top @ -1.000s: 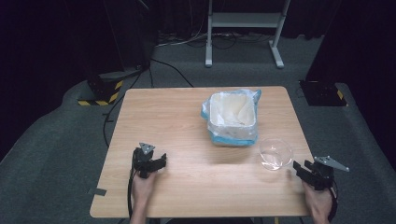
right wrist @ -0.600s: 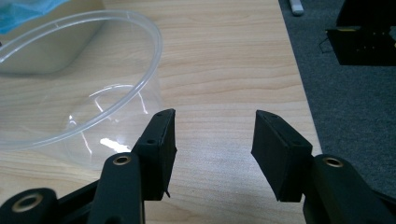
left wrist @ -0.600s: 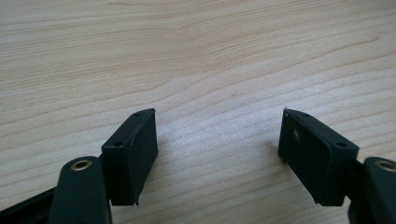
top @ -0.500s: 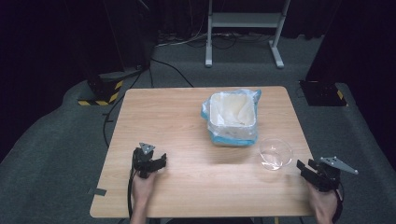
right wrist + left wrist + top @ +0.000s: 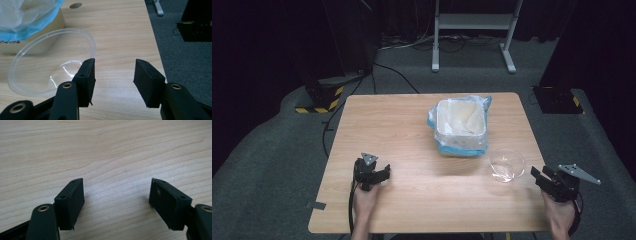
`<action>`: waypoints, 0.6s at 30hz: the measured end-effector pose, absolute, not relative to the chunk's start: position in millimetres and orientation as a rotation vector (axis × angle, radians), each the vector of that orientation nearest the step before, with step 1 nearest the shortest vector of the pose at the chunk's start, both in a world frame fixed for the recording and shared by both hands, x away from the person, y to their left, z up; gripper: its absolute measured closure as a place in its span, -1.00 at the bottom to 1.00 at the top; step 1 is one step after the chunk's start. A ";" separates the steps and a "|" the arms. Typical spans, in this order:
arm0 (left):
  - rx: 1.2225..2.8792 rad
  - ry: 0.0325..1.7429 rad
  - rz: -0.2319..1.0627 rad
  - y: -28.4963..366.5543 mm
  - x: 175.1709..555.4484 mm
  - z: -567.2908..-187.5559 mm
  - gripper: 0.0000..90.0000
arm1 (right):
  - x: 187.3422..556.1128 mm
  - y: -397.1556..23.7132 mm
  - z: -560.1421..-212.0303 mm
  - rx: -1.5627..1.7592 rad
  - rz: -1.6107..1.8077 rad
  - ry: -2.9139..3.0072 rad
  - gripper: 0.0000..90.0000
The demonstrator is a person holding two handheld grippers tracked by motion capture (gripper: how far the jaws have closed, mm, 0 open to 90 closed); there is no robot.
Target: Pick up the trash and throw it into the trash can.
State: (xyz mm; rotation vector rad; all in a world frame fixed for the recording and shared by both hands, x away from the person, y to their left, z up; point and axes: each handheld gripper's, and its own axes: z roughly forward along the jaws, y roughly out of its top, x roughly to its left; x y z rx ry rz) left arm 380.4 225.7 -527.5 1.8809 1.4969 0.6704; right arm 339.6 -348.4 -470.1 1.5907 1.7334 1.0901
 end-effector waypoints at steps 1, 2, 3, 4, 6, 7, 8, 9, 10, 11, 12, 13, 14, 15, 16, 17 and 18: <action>1.881 1.497 0.670 225.7 380.4 -527.5 -0.38 | 340.0 -347.5 -469.0 1.585 1.096 1.734 0.15; 1.881 1.497 0.670 225.7 380.4 -527.5 -0.38 | 340.2 -346.5 -467.7 1.585 1.103 1.734 0.15; 1.881 1.497 0.670 225.7 380.4 -527.5 -0.38 | 340.6 -345.8 -466.6 1.580 1.113 1.733 0.16; 1.881 1.497 0.670 225.6 380.4 -527.5 -0.38 | 340.6 -345.8 -466.6 1.580 1.113 1.733 0.16; 1.881 1.497 0.670 225.7 380.4 -527.5 -0.38 | 341.7 -344.7 -464.0 1.577 1.124 1.731 0.17; 1.881 1.497 0.671 225.7 380.4 -527.5 -0.38 | 342.8 -344.1 -462.4 1.585 1.139 1.728 0.17; 1.881 1.497 0.671 225.7 380.4 -527.5 -0.38 | 343.8 -343.7 -461.8 1.583 1.149 1.728 0.17; 1.881 1.497 0.670 225.7 380.4 -527.5 -0.38 | 345.0 -342.8 -460.6 1.584 1.150 1.730 0.18; 1.881 1.497 0.670 225.7 380.4 -527.5 -0.38 | 348.2 -340.7 -459.2 1.578 1.154 1.739 0.18; 1.881 1.497 0.670 225.7 380.4 -527.5 -0.38 | 348.2 -340.7 -459.2 1.578 1.154 1.739 0.18; 1.880 1.497 0.671 225.6 380.4 -527.6 -0.38 | 351.6 -338.1 -458.4 1.580 1.157 1.747 0.19; 1.881 1.497 0.671 225.7 380.4 -527.5 -0.38 | 353.6 -337.0 -458.4 1.575 1.154 1.755 0.19; 1.881 1.497 0.671 225.7 380.4 -527.5 -0.38 | 355.4 -335.7 -458.3 1.577 1.152 1.761 0.20; 1.881 1.497 0.671 225.7 380.4 -527.5 -0.38 | 357.2 -334.7 -458.5 1.572 1.150 1.769 0.20; 1.881 1.497 0.670 225.7 380.4 -527.5 -0.38 | 357.2 -334.7 -458.5 1.572 1.150 1.769 0.20; 1.881 1.497 0.670 225.7 380.4 -527.5 -0.38 | 358.9 -333.8 -458.6 1.571 1.146 1.777 0.20; 1.881 1.497 0.671 225.7 380.4 -527.5 -0.38 | 360.8 -332.8 -458.9 1.577 1.147 1.780 0.20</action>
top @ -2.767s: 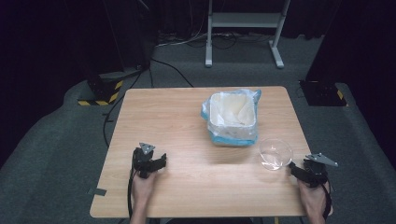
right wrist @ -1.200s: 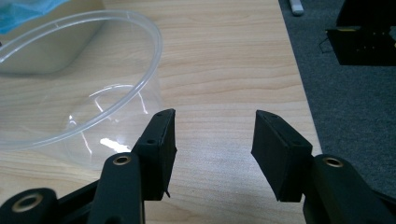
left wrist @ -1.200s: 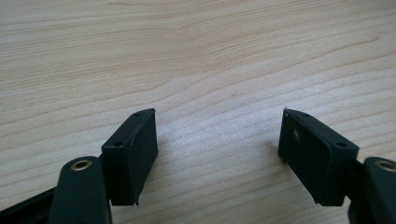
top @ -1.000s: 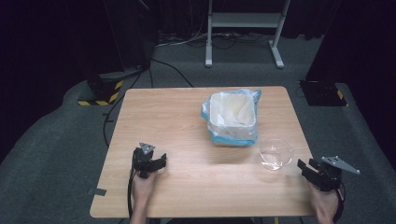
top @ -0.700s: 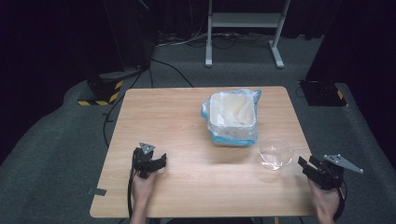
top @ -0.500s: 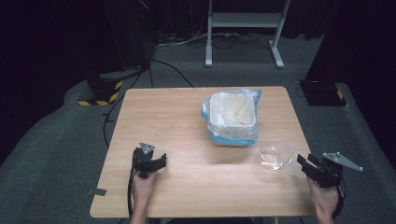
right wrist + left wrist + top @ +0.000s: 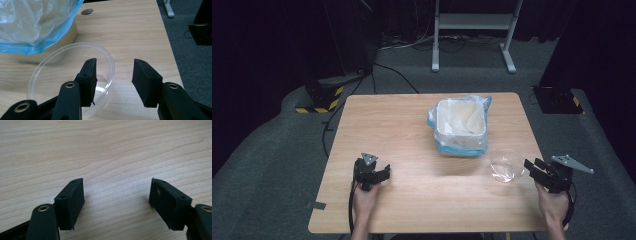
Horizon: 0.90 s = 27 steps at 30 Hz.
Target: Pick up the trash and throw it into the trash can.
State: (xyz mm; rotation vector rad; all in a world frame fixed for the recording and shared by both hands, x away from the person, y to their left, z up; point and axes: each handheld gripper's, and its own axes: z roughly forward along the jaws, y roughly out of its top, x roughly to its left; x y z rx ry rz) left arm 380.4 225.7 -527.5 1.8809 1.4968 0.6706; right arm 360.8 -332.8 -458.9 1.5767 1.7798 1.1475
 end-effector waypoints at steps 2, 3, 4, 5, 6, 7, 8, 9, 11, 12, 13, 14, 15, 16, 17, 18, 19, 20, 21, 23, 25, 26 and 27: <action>1.881 1.497 0.670 225.7 380.4 -527.5 -0.38 | 364.6 -331.7 -459.5 1.581 1.151 1.793 0.21; 1.881 1.497 0.671 225.7 380.4 -527.5 -0.38 | 366.7 -331.3 -459.9 1.575 1.151 1.800 0.21; 1.880 1.497 0.670 225.6 380.4 -527.6 -0.38 | 368.5 -330.5 -460.2 1.578 1.150 1.804 0.22; 1.880 1.497 0.671 225.6 380.4 -527.6 -0.38 | 372.1 -329.5 -460.9 1.581 1.147 1.812 0.23; 1.881 1.497 0.671 225.7 380.4 -527.5 -0.38 | 372.1 -329.5 -460.9 1.581 1.147 1.812 0.23; 1.881 1.497 0.671 225.7 380.4 -527.5 -0.38 | 374.0 -329.0 -461.4 1.586 1.149 1.814 0.23; 1.881 1.497 0.671 225.7 380.4 -527.5 -0.38 | 376.0 -328.8 -461.8 1.589 1.148 1.818 0.24; 1.880 1.497 0.671 225.7 380.4 -527.6 -0.38 | 378.1 -328.4 -462.5 1.598 1.148 1.820 0.24; 1.881 1.497 0.670 225.7 380.4 -527.5 -0.38 | 382.9 -328.7 -464.8 1.612 1.144 1.828 0.26; 1.881 1.496 0.671 225.7 380.5 -527.5 -0.38 | 386.4 -328.2 -467.2 1.620 1.142 1.835 0.29; 1.881 1.497 0.670 225.7 380.4 -527.5 -0.38 | 386.4 -328.2 -467.2 1.620 1.142 1.835 0.29; 1.881 1.497 0.670 225.7 380.4 -527.5 -0.38 | 387.6 -327.5 -468.3 1.630 1.136 1.836 0.30; 1.880 1.497 0.670 225.7 380.4 -527.5 -0.38 | 389.0 -327.4 -469.6 1.634 1.130 1.839 0.30; 1.881 1.497 0.670 225.7 380.4 -527.5 -0.38 | 390.3 -327.5 -470.9 1.637 1.127 1.841 0.31; 1.881 1.497 0.670 225.7 380.4 -527.5 -0.38 | 392.5 -327.8 -472.9 1.644 1.122 1.843 0.33; 1.880 1.497 0.670 225.7 380.5 -527.5 -0.38 | 392.5 -327.8 -472.9 1.644 1.122 1.843 0.33; 1.881 1.497 0.670 225.7 380.4 -527.5 -0.38 | 393.3 -327.9 -473.6 1.644 1.118 1.847 0.33; 1.881 1.496 0.671 225.7 380.5 -527.5 -0.38 | 393.9 -327.7 -474.1 1.648 1.116 1.848 0.34; 1.881 1.497 0.670 225.7 380.5 -527.5 -0.38 | 394.8 -327.5 -474.8 1.652 1.116 1.846 0.35; 1.881 1.497 0.671 225.7 380.5 -527.5 -0.38 | 396.9 -328.3 -476.5 1.649 1.119 1.845 0.38; 1.883 1.495 0.670 225.8 380.5 -527.5 -0.38 | 398.9 -328.1 -478.1 1.660 1.110 1.856 0.42; 1.883 1.495 0.670 225.9 380.5 -527.5 -0.38 | 400.0 -328.0 -479.2 1.651 1.105 1.865 0.44; 1.883 1.495 0.670 225.8 380.5 -527.5 -0.38 | 400.7 -327.4 -480.0 1.652 1.099 1.870 0.47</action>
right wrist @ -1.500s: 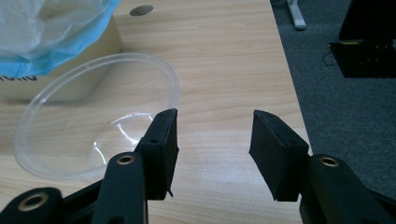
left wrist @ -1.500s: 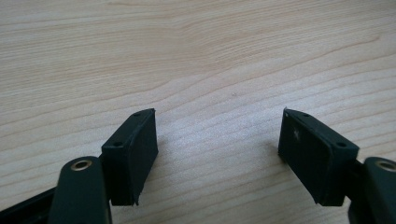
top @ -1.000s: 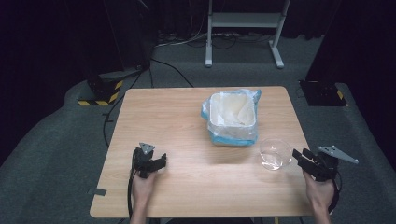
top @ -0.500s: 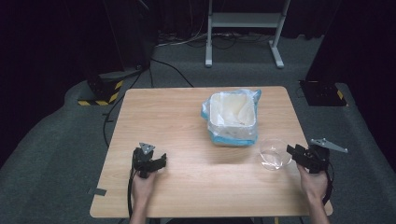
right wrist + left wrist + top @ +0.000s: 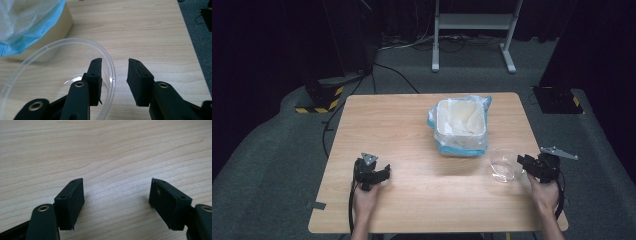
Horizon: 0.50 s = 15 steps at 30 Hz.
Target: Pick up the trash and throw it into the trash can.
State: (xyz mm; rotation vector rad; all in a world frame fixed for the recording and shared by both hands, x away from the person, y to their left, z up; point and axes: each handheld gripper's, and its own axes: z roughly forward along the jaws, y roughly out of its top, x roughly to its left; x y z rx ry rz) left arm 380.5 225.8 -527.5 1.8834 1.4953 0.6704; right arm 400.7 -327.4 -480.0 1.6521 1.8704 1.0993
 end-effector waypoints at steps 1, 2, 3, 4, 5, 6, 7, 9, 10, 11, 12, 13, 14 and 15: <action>1.883 1.496 0.670 225.8 380.5 -527.5 -0.38 | 401.4 -326.9 -480.9 1.653 1.093 1.874 0.49; 1.883 1.495 0.670 225.9 380.6 -527.5 -0.38 | 402.4 -326.3 -482.8 1.650 1.085 1.884 0.54; 1.884 1.495 0.670 225.9 380.6 -527.5 -0.38 | 402.4 -326.3 -482.8 1.650 1.085 1.884 0.54; 1.883 1.496 0.670 225.8 380.5 -527.5 -0.38 | 402.8 -325.8 -483.6 1.650 1.082 1.887 0.56; 1.883 1.495 0.670 225.9 380.6 -527.5 -0.38 | 403.0 -325.1 -484.2 1.653 1.077 1.890 0.58; 1.883 1.495 0.670 225.8 380.6 -527.5 -0.38 | 403.3 -324.7 -484.8 1.647 1.074 1.895 0.61; 1.883 1.495 0.670 225.8 380.6 -527.5 -0.38 | 403.5 -324.3 -485.5 1.641 1.072 1.901 0.65; 1.883 1.495 0.670 225.8 380.6 -527.5 -0.38 | 403.4 -323.3 -486.1 1.631 1.072 1.908 0.74; 1.883 1.496 0.671 225.8 380.6 -527.5 -0.38 | 402.8 -322.1 -485.7 1.621 1.073 1.909 0.79; 1.883 1.496 0.670 225.8 380.6 -527.5 -0.38 | 402.5 -321.7 -485.3 1.620 1.073 1.910 0.80; 1.883 1.496 0.670 225.8 380.6 -527.5 -0.38 | 402.5 -321.7 -485.3 1.620 1.073 1.910 0.80; 1.883 1.496 0.670 225.8 380.6 -527.5 -0.38 | 402.2 -321.7 -484.9 1.619 1.079 1.910 0.80; 1.883 1.496 0.671 225.8 380.6 -527.5 -0.38 | 401.8 -322.1 -484.4 1.610 1.088 1.910 0.81; 1.883 1.496 0.670 225.7 380.6 -527.5 -0.38 | 401.1 -322.2 -483.6 1.605 1.098 1.908 0.82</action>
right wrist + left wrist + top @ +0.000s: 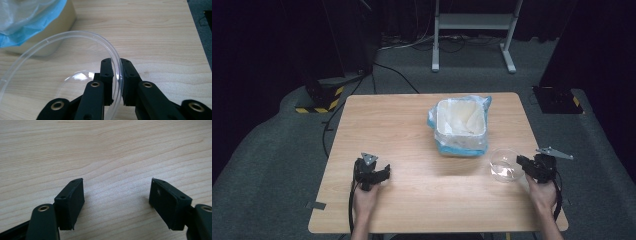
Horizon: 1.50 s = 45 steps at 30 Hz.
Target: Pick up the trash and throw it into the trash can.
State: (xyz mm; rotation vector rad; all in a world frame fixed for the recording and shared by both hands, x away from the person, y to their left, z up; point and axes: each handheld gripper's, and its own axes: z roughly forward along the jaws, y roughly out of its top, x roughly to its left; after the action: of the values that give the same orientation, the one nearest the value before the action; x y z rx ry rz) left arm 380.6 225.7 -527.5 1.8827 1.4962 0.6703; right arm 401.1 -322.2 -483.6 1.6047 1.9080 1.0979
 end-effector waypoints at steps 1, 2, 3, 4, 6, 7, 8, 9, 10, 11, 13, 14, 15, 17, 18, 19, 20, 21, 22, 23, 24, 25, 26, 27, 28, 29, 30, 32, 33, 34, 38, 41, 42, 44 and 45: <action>1.883 1.496 0.671 225.8 380.6 -527.5 -0.38 | 399.7 -322.9 -481.8 1.598 1.122 1.904 0.83; 1.884 1.496 0.671 225.8 380.6 -527.5 -0.38 | 399.7 -322.9 -481.8 1.598 1.122 1.904 0.83; 1.883 1.496 0.671 225.8 380.6 -527.5 -0.38 | 399.2 -323.2 -480.9 1.588 1.129 1.903 0.84; 1.883 1.496 0.671 225.8 380.6 -527.5 -0.38 | 398.6 -323.1 -479.6 1.585 1.135 1.902 0.84; 1.883 1.496 0.671 225.8 380.6 -527.5 -0.38 | 397.6 -322.6 -476.8 1.573 1.146 1.905 0.85; 1.883 1.496 0.671 225.8 380.6 -527.5 -0.38 | 397.1 -321.5 -475.3 1.567 1.135 1.907 0.85; 1.883 1.496 0.671 225.8 380.6 -527.5 -0.38 | 397.0 -320.7 -474.0 1.559 1.131 1.910 0.85; 1.883 1.496 0.671 225.7 380.5 -527.5 -0.38 | 397.1 -320.0 -472.6 1.551 1.129 1.913 0.85; 1.883 1.496 0.671 225.8 380.6 -527.5 -0.38 | 396.6 -318.7 -470.8 1.557 1.126 1.911 0.86; 1.884 1.495 0.671 225.8 380.6 -527.4 -0.38 | 395.9 -316.8 -467.4 1.560 1.129 1.906 0.86; 1.884 1.496 0.671 225.7 380.5 -527.5 -0.38 | 396.0 -314.7 -465.0 1.560 1.128 1.899 0.86; 1.884 1.496 0.671 225.7 380.5 -527.5 -0.38 | 396.0 -314.7 -465.0 1.560 1.128 1.899 0.86; 1.884 1.496 0.671 225.7 380.5 -527.5 -0.38 | 396.1 -313.5 -464.2 1.561 1.127 1.897 0.86; 1.882 1.497 0.672 225.6 380.5 -527.5 -0.38 | 397.0 -311.3 -462.5 1.559 1.126 1.896 0.86; 1.883 1.496 0.671 225.7 380.5 -527.5 -0.38 | 397.7 -309.7 -460.7 1.556 1.134 1.895 0.86; 1.881 1.497 0.671 225.6 380.6 -527.5 -0.38 | 397.7 -309.7 -460.7 1.556 1.134 1.895 0.86; 1.881 1.497 0.671 225.6 380.5 -527.5 -0.38 | 397.6 -308.8 -459.7 1.555 1.134 1.895 0.86; 1.883 1.497 0.671 225.7 380.6 -527.5 -0.38 | 397.6 -308.4 -458.7 1.546 1.136 1.897 0.86; 1.883 1.497 0.671 225.6 380.5 -527.5 -0.38 | 397.2 -308.3 -457.5 1.542 1.139 1.899 0.86; 1.880 1.498 0.672 225.5 380.6 -527.5 -0.38 | 396.4 -308.1 -455.9 1.541 1.140 1.900 0.86; 1.882 1.497 0.671 225.6 380.6 -527.5 -0.38 | 395.9 -308.5 -454.5 1.533 1.143 1.901 0.86; 1.878 1.499 0.672 225.4 380.6 -527.6 -0.38 | 395.3 -309.2 -453.0 1.530 1.143 1.904 0.86; 1.879 1.499 0.673 225.4 380.7 -527.6 -0.38 | 395.1 -310.4 -451.5 1.522 1.145 1.906 0.86; 1.879 1.499 0.673 225.4 380.8 -527.6 -0.38 | 395.1 -311.8 -449.7 1.517 1.148 1.906 0.86; 1.876 1.500 0.673 225.3 380.9 -527.6 -0.38 | 395.5 -313.6 -447.8 1.513 1.152 1.906 0.86; 1.877 1.500 0.673 225.3 380.9 -527.6 -0.38 | 395.9 -315.2 -445.8 1.509 1.159 1.905 0.86; 1.876 1.501 0.673 225.2 380.9 -527.7 -0.38 | 396.0 -316.2 -443.6 1.507 1.169 1.902 0.86; 1.876 1.501 0.673 225.2 380.9 -527.6 -0.38 | 395.6 -317.2 -438.6 1.491 1.182 1.902 0.86; 1.876 1.501 0.673 225.2 380.9 -527.6 -0.38 | 395.2 -317.4 -435.8 1.489 1.192 1.902 0.86; 1.876 1.500 0.673 225.2 380.9 -527.6 -0.38 | 395.1 -317.8 -432.9 1.487 1.199 1.903 0.86; 1.876 1.501 0.673 225.2 380.9 -527.6 -0.38 | 395.1 -318.0 -421.3 1.472 1.225 1.916 0.86; 1.875 1.502 0.674 225.1 380.9 -527.6 -0.38 | 395.8 -317.5 -413.3 1.463 1.239 1.932 0.86; 1.875 1.502 0.675 225.1 380.9 -527.6 -0.38 | 396.0 -317.4 -410.9 1.465 1.246 1.934 0.86; 1.875 1.502 0.674 225.2 381.0 -527.6 -0.38 | 396.0 -317.5 -406.2 1.468 1.260 1.934 0.86; 1.875 1.502 0.674 225.2 381.0 -527.6 -0.38 | 395.8 -317.7 -403.8 1.464 1.262 1.935 0.86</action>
State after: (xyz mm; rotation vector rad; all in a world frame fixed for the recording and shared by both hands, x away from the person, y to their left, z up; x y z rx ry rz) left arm 381.0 225.2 -527.6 1.8753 1.5016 0.6742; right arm 395.8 -317.7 -403.8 1.4641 1.9348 1.2620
